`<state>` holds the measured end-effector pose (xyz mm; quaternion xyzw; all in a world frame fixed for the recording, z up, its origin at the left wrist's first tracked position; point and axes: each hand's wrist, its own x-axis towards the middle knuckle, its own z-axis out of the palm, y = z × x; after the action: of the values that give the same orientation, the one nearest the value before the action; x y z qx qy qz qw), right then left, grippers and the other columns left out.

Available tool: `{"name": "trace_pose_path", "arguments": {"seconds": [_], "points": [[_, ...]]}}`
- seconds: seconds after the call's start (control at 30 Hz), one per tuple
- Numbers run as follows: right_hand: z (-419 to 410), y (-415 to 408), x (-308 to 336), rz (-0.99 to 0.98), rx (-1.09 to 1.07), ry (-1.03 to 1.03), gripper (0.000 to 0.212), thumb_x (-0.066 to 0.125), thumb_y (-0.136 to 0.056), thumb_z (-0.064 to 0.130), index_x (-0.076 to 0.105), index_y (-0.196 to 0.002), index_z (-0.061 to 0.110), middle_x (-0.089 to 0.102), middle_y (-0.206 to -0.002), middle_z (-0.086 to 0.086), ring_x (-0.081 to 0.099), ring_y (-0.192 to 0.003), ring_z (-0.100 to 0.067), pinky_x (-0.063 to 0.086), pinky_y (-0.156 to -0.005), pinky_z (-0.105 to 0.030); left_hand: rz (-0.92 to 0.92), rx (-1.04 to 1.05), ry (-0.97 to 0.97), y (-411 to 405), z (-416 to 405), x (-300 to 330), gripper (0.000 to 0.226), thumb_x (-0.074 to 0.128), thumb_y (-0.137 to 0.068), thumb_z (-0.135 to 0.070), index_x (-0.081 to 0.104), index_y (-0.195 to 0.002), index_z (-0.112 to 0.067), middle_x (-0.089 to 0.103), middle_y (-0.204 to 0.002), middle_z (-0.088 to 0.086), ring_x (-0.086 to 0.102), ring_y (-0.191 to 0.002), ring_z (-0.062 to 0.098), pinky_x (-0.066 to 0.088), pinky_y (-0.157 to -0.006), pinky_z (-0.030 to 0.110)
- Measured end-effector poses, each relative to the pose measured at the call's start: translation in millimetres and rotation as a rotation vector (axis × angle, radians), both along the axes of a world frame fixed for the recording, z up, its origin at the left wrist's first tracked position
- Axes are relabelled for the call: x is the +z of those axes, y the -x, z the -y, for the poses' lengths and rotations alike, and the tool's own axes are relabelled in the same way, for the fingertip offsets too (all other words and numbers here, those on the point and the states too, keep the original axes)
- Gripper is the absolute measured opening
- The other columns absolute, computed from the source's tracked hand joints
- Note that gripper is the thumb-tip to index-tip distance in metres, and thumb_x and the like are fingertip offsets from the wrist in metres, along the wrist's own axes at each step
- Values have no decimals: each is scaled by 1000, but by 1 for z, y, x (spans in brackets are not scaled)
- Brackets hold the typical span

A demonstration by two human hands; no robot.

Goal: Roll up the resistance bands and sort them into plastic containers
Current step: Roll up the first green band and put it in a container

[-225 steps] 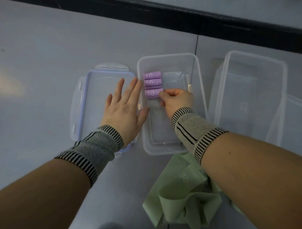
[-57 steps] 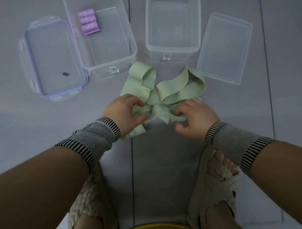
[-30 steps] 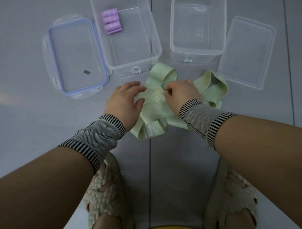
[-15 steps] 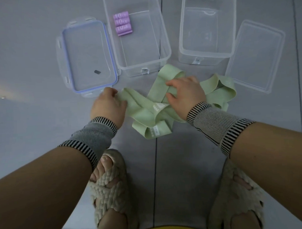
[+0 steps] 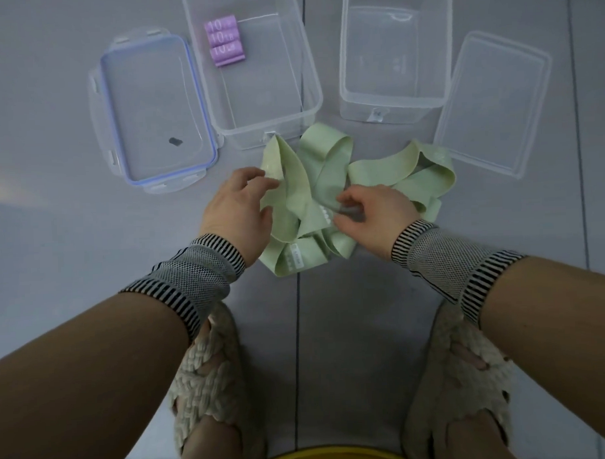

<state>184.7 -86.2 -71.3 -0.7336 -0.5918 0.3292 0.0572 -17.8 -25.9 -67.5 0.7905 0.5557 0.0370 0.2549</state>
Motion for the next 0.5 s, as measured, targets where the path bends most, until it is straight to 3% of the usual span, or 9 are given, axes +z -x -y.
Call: {"name": "trace_pose_path", "arguments": {"seconds": [0.1,0.2,0.4,0.5], "points": [[-2,-1,-9,128,75,69,42,58,-86,36,55,-126,22,65,-116,0,55,-111,-25,46,-89,-33,-34,-46,23,-5,3,-1,41,58,-85,-14,57,-125,-22,46,-136,-3,48,-118,23,39,-96,34],[-2,1,-12,122,82,95,26,57,-88,33,64,-109,20,67,-102,-3,60,-97,-26,48,-80,-32,-64,-85,40,-9,3,-1,42,58,-86,-17,55,-128,-24,44,-139,-5,44,-122,21,36,-99,33],[-7,-21,23,80,-271,-350,8,60,-82,20,61,-89,16,52,-83,2,47,-80,-18,36,-69,-29,-66,-90,91,-15,5,1,44,53,-90,-22,49,-134,-28,39,-146,-7,43,-126,20,33,-103,31],[2,-48,23,154,-377,-306,20,62,-80,22,58,-99,15,54,-92,-2,54,-88,-24,40,-72,-31,-85,-132,123,-23,10,2,46,51,-92,-23,45,-137,-29,36,-148,-9,41,-128,19,31,-104,31]]}}
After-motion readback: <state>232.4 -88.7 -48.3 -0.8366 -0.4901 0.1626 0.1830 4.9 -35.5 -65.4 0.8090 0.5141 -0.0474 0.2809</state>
